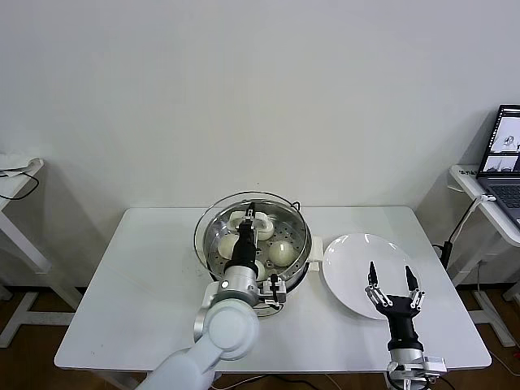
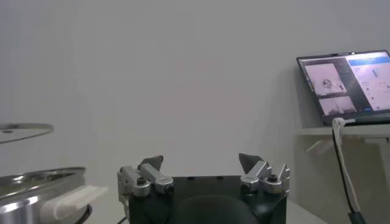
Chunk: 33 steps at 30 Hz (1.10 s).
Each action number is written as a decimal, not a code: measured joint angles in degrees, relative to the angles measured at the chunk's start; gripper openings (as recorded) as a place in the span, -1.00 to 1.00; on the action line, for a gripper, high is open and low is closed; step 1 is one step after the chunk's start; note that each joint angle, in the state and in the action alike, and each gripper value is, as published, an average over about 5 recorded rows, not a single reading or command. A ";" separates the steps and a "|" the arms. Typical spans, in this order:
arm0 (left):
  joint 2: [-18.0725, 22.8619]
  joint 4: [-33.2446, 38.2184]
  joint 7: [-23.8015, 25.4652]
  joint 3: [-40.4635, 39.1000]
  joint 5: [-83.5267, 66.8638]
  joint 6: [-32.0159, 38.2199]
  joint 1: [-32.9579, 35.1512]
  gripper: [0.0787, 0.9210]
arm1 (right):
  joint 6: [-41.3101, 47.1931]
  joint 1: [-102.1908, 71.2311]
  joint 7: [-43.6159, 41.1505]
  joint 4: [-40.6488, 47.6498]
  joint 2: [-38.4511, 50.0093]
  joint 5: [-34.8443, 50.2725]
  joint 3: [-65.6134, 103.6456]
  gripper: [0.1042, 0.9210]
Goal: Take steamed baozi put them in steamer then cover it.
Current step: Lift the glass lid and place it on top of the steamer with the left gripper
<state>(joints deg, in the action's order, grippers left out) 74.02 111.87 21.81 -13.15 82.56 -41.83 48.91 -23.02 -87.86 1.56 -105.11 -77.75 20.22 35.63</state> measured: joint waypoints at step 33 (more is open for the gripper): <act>8.95 -10.78 -2.71 1.87 6.64 1.86 0.63 -0.73 | -0.33 0.15 -0.01 0.85 0.00 -1.01 -0.33 0.76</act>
<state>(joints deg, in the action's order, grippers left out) 82.97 101.09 19.10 -11.29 89.20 -39.97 49.55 -23.35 -87.71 1.55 -104.26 -77.75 19.21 35.29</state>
